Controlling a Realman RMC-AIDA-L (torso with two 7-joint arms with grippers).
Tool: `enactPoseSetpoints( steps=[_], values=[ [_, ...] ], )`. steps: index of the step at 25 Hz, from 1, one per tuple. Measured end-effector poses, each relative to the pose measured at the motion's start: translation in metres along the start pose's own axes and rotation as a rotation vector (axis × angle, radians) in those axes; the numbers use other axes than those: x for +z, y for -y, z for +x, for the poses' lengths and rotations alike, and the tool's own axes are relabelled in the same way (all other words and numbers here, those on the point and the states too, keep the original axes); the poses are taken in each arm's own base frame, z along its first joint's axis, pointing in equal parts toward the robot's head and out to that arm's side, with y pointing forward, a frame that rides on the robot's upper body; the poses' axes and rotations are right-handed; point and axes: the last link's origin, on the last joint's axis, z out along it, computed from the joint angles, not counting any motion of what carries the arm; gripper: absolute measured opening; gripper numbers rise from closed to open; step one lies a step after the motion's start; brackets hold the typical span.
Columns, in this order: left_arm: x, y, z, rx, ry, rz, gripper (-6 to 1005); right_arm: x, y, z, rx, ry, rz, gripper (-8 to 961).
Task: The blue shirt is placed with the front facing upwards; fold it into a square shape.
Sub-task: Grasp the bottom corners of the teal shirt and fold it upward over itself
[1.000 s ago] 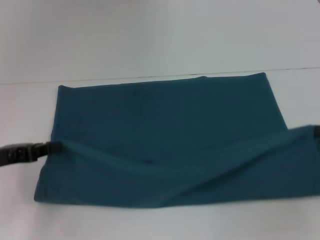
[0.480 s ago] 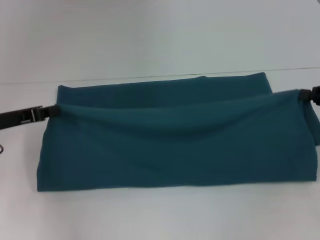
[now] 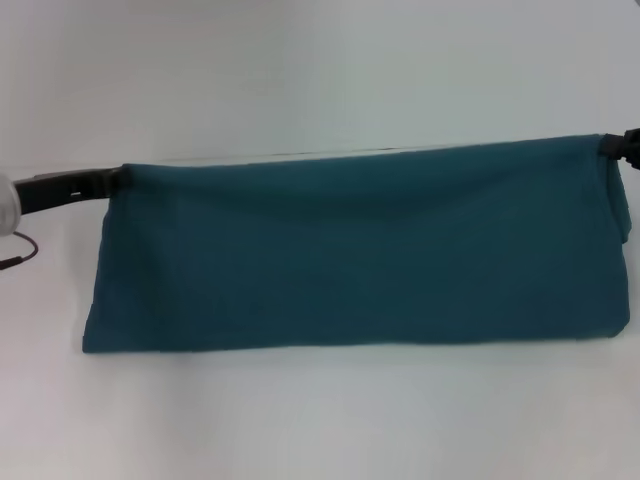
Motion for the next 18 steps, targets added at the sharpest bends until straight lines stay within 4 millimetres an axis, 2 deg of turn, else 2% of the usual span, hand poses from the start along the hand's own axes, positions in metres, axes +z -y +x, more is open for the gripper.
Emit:
enactPoseSetpoints(
  steps=[10, 18],
  values=[
    [0.012, 0.0, 0.018, 0.068, -0.044, 0.067, 37, 0.021, 0.001, -0.009, -0.027, 0.064, 0.082, 63],
    [0.027, -0.002, 0.018, 0.104, -0.053, 0.135, 38, 0.043, -0.005, -0.008, -0.062, 0.082, 0.121, 66]
  ],
)
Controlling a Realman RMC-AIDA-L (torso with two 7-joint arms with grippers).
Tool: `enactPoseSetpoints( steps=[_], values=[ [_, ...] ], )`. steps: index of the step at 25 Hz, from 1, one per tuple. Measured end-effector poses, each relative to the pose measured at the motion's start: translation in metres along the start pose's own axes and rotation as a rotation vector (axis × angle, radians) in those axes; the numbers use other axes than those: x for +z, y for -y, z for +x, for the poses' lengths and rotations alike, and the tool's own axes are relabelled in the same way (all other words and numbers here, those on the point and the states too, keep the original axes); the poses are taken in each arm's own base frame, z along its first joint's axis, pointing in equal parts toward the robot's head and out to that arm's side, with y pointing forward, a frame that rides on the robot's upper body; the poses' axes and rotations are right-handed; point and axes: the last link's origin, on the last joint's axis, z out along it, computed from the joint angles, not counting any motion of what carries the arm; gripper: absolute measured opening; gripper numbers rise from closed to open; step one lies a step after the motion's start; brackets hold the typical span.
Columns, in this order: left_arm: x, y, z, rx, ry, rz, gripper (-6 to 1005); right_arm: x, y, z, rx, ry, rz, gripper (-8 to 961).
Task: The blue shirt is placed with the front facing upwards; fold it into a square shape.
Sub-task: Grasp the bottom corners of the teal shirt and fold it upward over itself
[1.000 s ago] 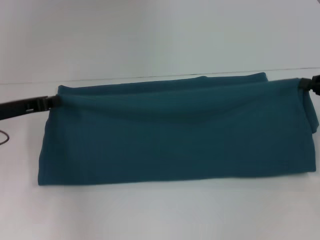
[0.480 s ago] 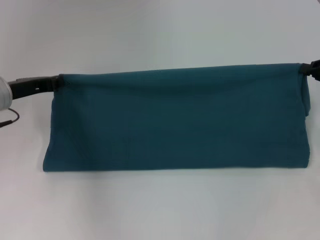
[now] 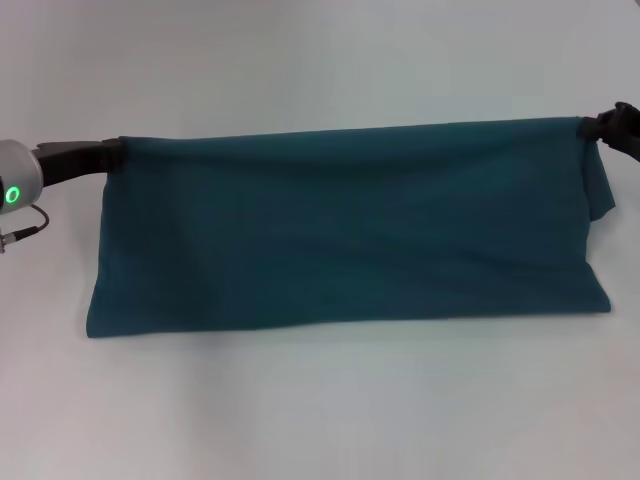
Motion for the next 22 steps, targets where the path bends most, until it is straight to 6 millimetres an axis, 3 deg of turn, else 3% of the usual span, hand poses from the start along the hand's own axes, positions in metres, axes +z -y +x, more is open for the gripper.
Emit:
enactPoseSetpoints(
  steps=[8, 22],
  values=[
    [0.004, 0.0, 0.0, 0.01, -0.011, 0.043, 39, 0.014, -0.004, 0.0, -0.02, 0.042, 0.049, 69],
    [0.025, -0.021, 0.001, 0.139, -0.058, 0.175, 42, 0.044, -0.022, -0.005, -0.099, 0.146, 0.133, 75]
  ],
)
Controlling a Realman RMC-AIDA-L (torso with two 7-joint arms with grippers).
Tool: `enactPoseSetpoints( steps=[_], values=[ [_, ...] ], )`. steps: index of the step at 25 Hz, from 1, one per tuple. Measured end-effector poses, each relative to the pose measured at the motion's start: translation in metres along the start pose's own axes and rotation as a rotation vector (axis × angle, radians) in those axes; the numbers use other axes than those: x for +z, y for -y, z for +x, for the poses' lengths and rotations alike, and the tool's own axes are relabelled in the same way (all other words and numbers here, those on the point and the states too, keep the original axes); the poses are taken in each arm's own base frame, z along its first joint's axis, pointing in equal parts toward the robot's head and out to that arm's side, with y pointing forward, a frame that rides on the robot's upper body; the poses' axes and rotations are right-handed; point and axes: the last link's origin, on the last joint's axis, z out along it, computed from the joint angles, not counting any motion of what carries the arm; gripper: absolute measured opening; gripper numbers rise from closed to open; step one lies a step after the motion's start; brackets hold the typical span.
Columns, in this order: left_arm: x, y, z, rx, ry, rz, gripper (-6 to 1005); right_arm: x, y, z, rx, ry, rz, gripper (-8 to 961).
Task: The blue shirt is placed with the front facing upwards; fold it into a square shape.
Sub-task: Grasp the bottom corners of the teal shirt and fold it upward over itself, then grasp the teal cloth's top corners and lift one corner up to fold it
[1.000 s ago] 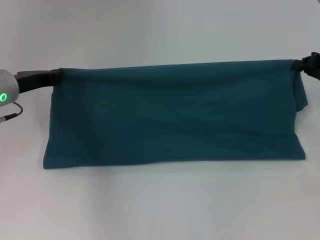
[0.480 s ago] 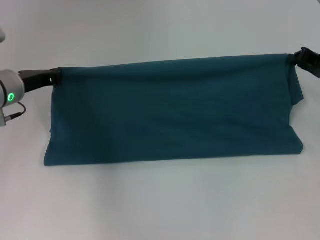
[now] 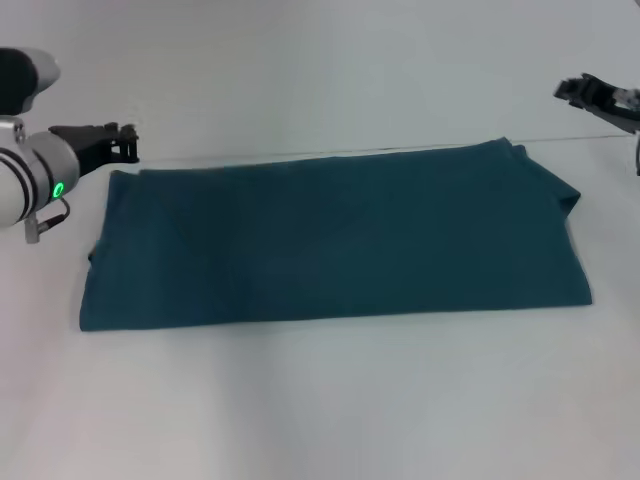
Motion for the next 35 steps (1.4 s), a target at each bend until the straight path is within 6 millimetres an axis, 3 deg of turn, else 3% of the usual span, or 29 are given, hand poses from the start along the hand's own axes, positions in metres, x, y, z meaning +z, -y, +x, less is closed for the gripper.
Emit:
enactPoseSetpoints(
  steps=[2, 8, 10, 16, 21, 27, 32, 35],
  values=[
    [0.001, 0.0, 0.001, 0.004, -0.003, 0.013, 42, 0.003, -0.005, -0.003, -0.019, 0.003, 0.0, 76],
    [-0.002, 0.006, 0.001, -0.002, -0.007, 0.018, 247, 0.0, -0.005, -0.012, -0.068, 0.025, 0.002, 304],
    [-0.006, 0.011, 0.0, -0.038, -0.009, -0.007, 313, -0.004, -0.004, -0.011, -0.102, 0.023, -0.027, 545],
    [-0.032, 0.027, -0.005, -0.227, 0.083, -0.17, 511, -0.035, -0.001, -0.004, -0.14, 0.059, -0.207, 679],
    [-0.051, 0.038, -0.009, -0.307, 0.194, -0.218, 678, -0.057, -0.004, 0.007, -0.28, -0.005, -0.349, 791],
    [-0.058, 0.042, -0.021, -0.337, 0.308, -0.195, 872, -0.063, -0.016, 0.041, -0.467, 0.006, -0.418, 912],
    [-0.057, 0.042, -0.024, -0.326, 0.32, -0.184, 865, -0.059, -0.019, 0.068, -0.451, 0.02, -0.462, 899],
    [-0.054, 0.042, -0.028, -0.287, 0.326, -0.155, 865, -0.058, -0.018, 0.076, -0.434, 0.007, -0.467, 765]
  ],
)
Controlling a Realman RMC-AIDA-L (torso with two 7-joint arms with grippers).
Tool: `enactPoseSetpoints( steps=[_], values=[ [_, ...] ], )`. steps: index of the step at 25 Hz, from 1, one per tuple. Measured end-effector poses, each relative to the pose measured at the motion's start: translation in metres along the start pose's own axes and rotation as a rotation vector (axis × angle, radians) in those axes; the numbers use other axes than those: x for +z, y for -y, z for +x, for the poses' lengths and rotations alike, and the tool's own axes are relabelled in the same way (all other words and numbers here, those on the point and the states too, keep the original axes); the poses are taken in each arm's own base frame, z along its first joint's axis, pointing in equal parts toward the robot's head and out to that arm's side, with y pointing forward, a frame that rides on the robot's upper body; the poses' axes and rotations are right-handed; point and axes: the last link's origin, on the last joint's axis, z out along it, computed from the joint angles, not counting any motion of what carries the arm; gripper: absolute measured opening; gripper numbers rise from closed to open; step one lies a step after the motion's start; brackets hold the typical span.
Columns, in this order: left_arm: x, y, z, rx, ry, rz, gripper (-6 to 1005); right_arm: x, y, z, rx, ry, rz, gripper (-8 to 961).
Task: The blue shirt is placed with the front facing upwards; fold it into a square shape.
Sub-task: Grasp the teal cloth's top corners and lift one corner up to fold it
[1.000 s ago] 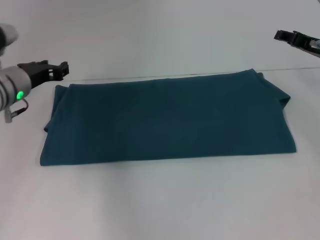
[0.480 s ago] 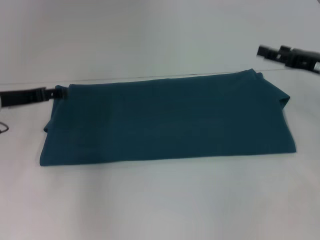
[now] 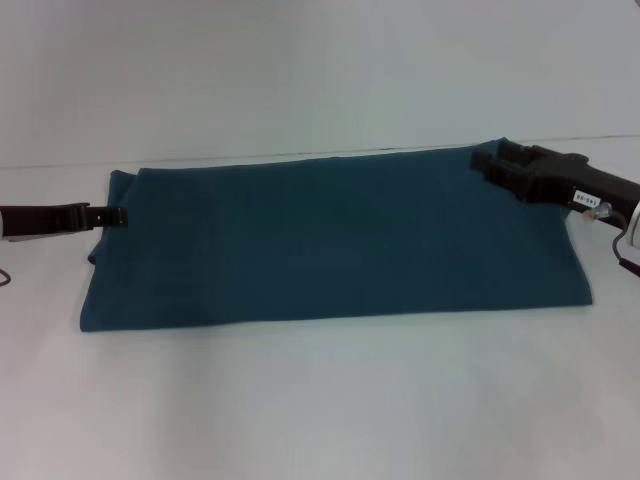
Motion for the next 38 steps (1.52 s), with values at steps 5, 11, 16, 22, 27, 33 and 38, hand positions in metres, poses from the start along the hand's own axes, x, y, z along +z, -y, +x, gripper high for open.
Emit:
enactPoseSetpoints(
  steps=[5, 11, 16, 22, 27, 33, 38],
  values=[
    [0.008, -0.001, -0.007, 0.01, 0.025, 0.016, 864, 0.0, -0.002, 0.006, 0.013, -0.007, -0.006, 503],
    [0.017, -0.001, -0.014, 0.012, 0.043, 0.029, 863, 0.001, -0.004, 0.01, 0.015, -0.018, -0.01, 511],
    [0.021, -0.001, -0.016, 0.024, 0.039, 0.046, 862, 0.005, -0.007, 0.011, 0.014, -0.025, -0.022, 517],
    [0.025, 0.0, -0.019, 0.036, 0.031, 0.072, 861, 0.006, -0.008, 0.011, 0.013, -0.032, -0.027, 516],
    [0.028, 0.003, -0.02, 0.04, 0.018, 0.093, 862, 0.008, -0.008, 0.01, 0.012, -0.032, -0.025, 515],
    [0.033, 0.002, -0.024, 0.043, 0.021, 0.104, 862, 0.009, -0.008, 0.01, 0.012, -0.035, -0.019, 514],
    [0.034, 0.002, -0.025, 0.04, 0.021, 0.104, 861, 0.011, -0.008, 0.01, 0.011, -0.042, -0.019, 513]
  ],
)
